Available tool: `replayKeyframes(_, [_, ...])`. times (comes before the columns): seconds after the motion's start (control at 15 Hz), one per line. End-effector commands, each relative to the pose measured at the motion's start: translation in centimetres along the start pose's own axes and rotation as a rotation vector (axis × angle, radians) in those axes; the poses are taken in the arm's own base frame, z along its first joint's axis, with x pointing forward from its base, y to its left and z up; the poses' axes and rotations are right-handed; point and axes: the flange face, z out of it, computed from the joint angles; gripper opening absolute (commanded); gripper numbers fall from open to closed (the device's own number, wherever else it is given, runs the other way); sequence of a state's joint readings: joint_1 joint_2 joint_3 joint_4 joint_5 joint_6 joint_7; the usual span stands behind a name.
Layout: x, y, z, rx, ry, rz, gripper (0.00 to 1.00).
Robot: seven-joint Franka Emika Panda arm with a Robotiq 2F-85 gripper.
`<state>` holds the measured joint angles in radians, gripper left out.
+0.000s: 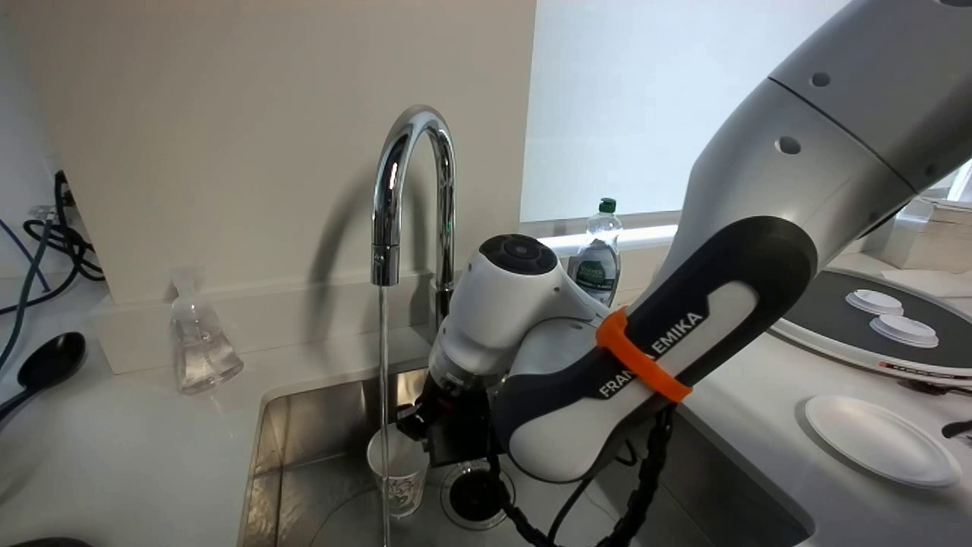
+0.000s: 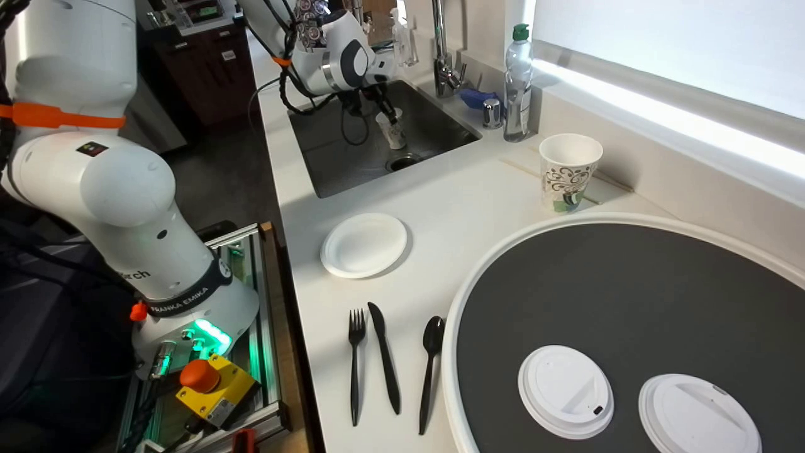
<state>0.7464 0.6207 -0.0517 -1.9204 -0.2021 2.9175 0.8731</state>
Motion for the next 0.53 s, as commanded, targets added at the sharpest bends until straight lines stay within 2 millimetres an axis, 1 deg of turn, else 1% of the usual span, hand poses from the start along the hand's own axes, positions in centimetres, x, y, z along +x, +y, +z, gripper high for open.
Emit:
replayKeyframes(0.0, [-0.18, -0.18, -0.07, 0.022, -0.020, -0.042, 0.01])
replayKeyframes(0.47, [-0.19, -0.21, -0.06, 0.030, -0.031, -0.086, 0.01])
